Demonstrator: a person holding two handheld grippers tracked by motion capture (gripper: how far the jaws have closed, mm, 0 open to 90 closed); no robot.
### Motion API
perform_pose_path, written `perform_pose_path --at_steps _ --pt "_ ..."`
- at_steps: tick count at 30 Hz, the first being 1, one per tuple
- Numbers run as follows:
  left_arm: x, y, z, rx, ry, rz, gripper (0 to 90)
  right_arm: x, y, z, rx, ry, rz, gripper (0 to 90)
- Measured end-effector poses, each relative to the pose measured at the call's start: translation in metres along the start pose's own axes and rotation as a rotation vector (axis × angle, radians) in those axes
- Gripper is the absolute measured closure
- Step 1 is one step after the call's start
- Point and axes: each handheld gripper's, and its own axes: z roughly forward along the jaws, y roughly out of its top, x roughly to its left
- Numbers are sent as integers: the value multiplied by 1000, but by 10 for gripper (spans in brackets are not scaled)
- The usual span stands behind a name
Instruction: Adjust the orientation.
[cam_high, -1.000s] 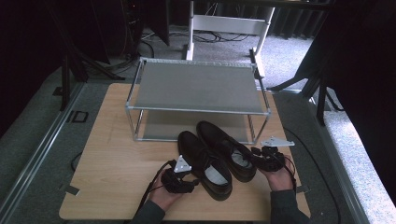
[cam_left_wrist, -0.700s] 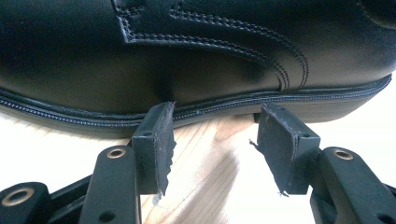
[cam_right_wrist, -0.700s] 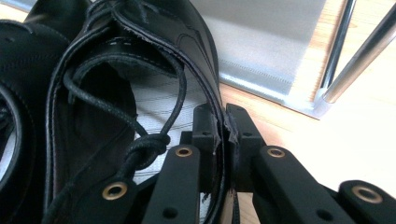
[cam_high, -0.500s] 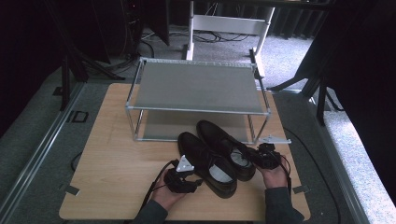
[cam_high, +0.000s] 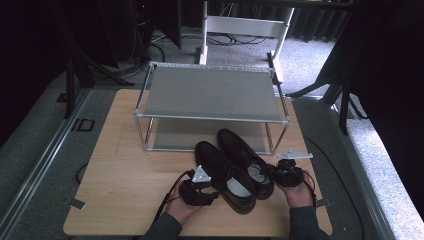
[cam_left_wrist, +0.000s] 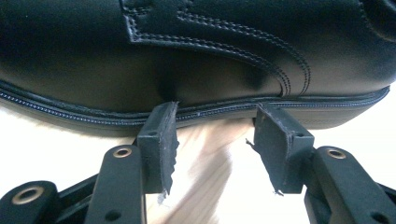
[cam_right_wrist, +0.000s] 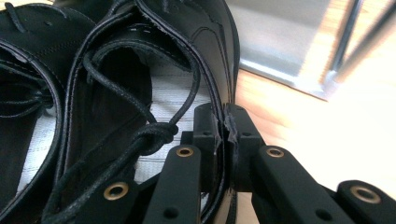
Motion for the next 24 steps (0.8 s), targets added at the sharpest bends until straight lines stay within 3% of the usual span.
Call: perform_pose_path --at_steps 5,8,10,11,13,16,24 --pt "-10 6 10 3 -18 18 518 -15 -6 -9 -2 -7 20 833" --pt "-10 6 11 -4 -14 11 538 -15 -7 -12 5 -32 -14 791" --pt "-9 4 10 -10 -23 6 538 -13 -6 -19 -15 -38 -25 744" --pt "-9 4 9 -13 -22 5 532 -11 -3 -28 -49 -26 -24 669" --pt "-9 3 6 -18 -15 8 519 -6 2 -40 -71 -3 -41 640" --pt "-8 1 1 -24 -4 9 513 0 8 -48 -56 15 -55 535" --pt "-2 -12 -15 -16 33 1 504 17 14 -52 4 48 -78 462"
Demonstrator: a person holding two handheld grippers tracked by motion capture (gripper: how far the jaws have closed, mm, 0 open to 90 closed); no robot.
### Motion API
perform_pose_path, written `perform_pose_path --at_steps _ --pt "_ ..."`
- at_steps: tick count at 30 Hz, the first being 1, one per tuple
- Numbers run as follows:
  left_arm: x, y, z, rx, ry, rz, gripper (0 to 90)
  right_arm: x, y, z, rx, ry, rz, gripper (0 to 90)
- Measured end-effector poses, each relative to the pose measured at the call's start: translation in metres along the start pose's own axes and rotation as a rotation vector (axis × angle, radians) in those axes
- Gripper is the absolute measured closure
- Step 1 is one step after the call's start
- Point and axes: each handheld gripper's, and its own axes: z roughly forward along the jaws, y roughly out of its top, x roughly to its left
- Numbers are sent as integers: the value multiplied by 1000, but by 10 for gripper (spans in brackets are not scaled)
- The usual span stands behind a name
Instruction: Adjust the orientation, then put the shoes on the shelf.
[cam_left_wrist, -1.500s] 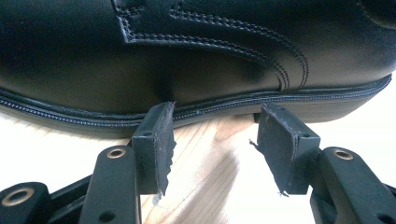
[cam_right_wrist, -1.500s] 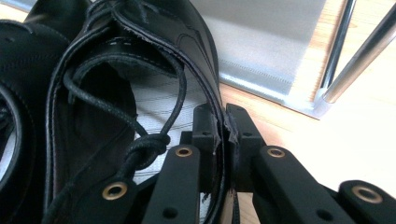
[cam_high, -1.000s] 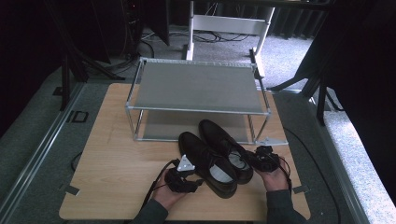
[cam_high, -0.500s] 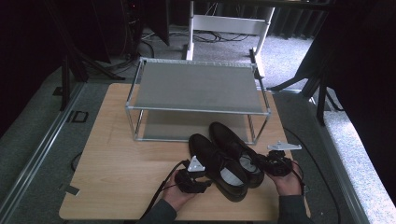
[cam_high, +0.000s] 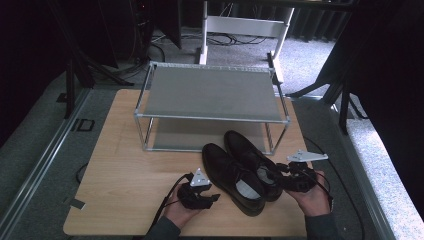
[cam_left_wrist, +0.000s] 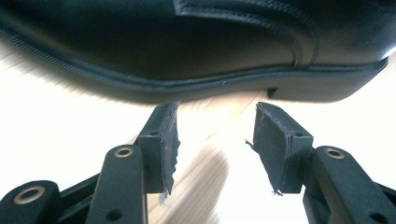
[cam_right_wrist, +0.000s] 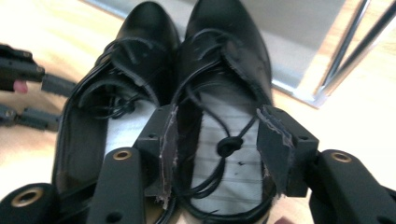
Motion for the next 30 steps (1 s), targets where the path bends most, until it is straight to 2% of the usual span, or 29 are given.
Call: perform_pose_path --at_steps 4,6,9,12,22,30 --pt "5 -6 -7 -5 17 -19 501 6 1 0 28 23 -18 446" --pt "8 -8 -11 -5 25 -30 501 10 1 1 62 40 -26 440" --pt "12 -12 -15 -7 36 -44 497 12 0 3 84 58 -16 431" --pt "17 -16 -17 -10 32 -69 495 11 -2 5 88 56 4 433" --pt "19 -16 -18 -12 34 -66 491 10 -7 18 160 77 -6 418" --pt "16 -16 -15 -10 32 -63 489 11 -7 24 192 84 -11 401"
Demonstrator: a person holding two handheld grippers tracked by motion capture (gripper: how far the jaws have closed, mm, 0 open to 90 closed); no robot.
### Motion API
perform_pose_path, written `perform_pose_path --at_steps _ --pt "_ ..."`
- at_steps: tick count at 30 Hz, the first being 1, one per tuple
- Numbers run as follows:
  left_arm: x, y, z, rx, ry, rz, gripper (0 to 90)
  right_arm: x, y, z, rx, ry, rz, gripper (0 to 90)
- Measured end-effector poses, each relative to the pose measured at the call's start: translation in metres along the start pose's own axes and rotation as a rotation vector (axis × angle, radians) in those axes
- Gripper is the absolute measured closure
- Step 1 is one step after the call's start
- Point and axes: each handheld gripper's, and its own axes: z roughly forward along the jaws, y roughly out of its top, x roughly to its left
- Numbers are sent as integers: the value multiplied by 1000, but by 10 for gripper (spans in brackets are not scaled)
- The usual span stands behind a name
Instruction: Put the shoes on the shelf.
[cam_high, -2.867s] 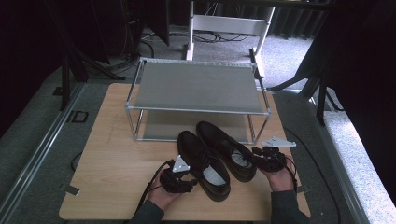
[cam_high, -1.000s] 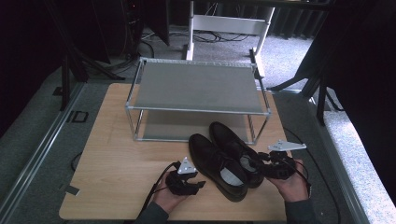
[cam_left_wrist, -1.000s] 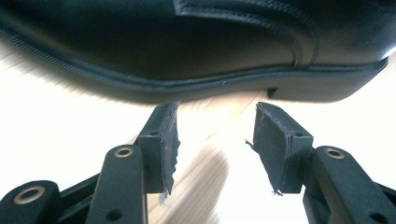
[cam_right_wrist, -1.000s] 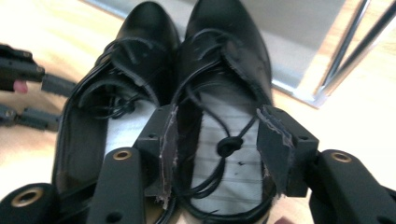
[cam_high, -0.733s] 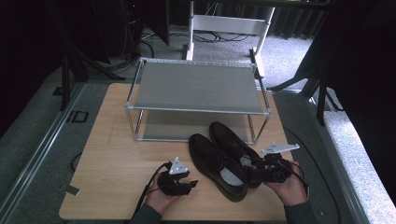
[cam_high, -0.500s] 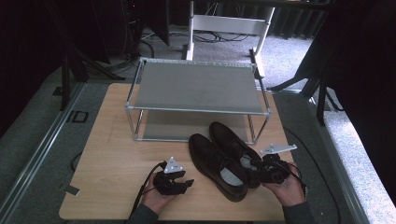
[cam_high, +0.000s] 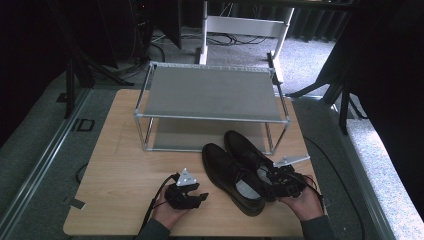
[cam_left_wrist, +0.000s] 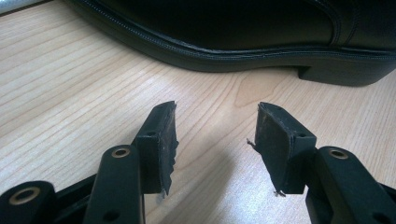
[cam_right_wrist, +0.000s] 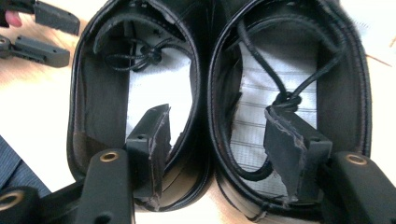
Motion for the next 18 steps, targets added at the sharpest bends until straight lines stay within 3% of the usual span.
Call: perform_pose_path --at_steps 6,11,15,18 --pt "-1 0 1 9 -2 7 489 5 6 7 68 -30 -14 375" --pt "-3 0 2 12 -3 13 488 4 14 10 156 -33 20 364" --pt "-4 0 3 14 -6 20 489 1 20 16 274 -18 62 337" --pt "-6 0 5 20 -8 22 489 0 20 18 287 -9 70 338"
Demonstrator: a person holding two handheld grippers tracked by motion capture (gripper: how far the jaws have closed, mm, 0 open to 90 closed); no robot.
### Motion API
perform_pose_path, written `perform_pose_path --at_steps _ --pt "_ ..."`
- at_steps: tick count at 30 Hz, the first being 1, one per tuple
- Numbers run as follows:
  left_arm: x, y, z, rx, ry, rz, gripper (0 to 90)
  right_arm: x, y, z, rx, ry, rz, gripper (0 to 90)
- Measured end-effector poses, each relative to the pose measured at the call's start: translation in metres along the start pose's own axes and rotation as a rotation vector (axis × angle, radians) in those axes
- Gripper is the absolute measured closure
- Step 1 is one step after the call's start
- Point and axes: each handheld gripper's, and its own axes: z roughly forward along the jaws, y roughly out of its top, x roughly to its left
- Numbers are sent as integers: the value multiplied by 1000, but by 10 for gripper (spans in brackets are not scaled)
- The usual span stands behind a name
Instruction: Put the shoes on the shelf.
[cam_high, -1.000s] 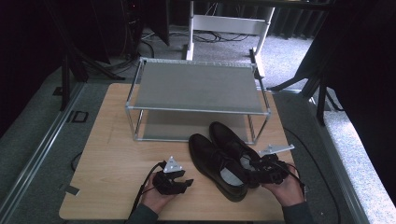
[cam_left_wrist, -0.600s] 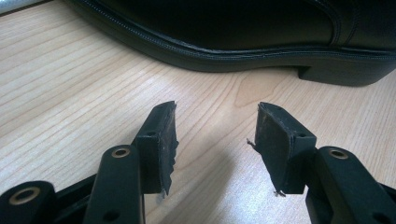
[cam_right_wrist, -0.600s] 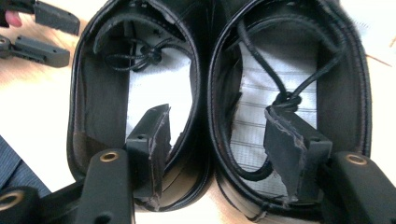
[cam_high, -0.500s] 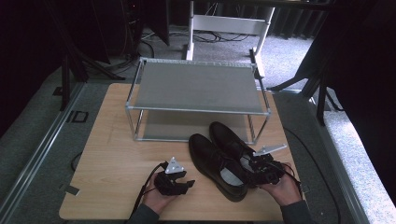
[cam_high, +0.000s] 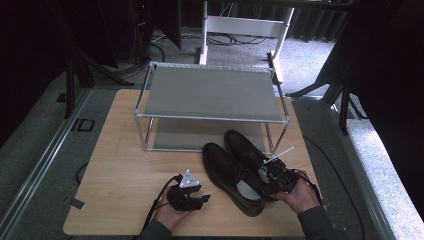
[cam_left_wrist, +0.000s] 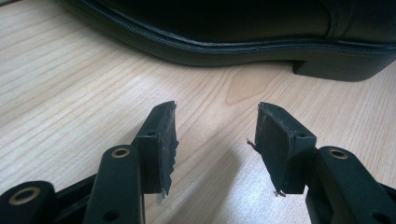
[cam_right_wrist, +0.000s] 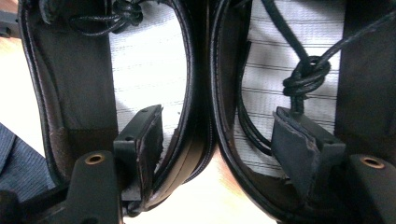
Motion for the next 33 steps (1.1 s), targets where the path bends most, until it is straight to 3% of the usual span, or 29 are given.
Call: perform_pose_path --at_steps 4,5,7,9,15,16,17,18,21,27,33 --pt "-2 0 2 8 -2 8 489 0 1 4 12 15 4 364" --pt "-3 0 3 8 -3 7 489 0 3 8 36 18 1 389" --pt "-3 0 3 9 -2 10 489 2 4 14 69 -19 -9 394" --pt "-3 0 2 7 -2 8 489 4 5 14 84 -46 -22 446" --pt "-2 0 0 2 0 8 489 5 5 12 89 -50 -27 568" --pt "-2 0 0 3 0 9 489 5 5 12 88 -52 -29 606" --pt "-2 0 0 3 1 10 489 6 6 11 88 -54 -33 701" --pt "-3 0 0 2 -1 10 488 6 6 11 87 -21 -34 728" --pt "-4 1 1 8 -3 16 489 8 6 12 83 -44 -51 762" --pt "-6 1 3 10 -6 20 488 7 3 12 37 -43 -52 795" --pt "-5 2 2 1 -5 15 488 5 -2 11 -23 -19 -29 798"
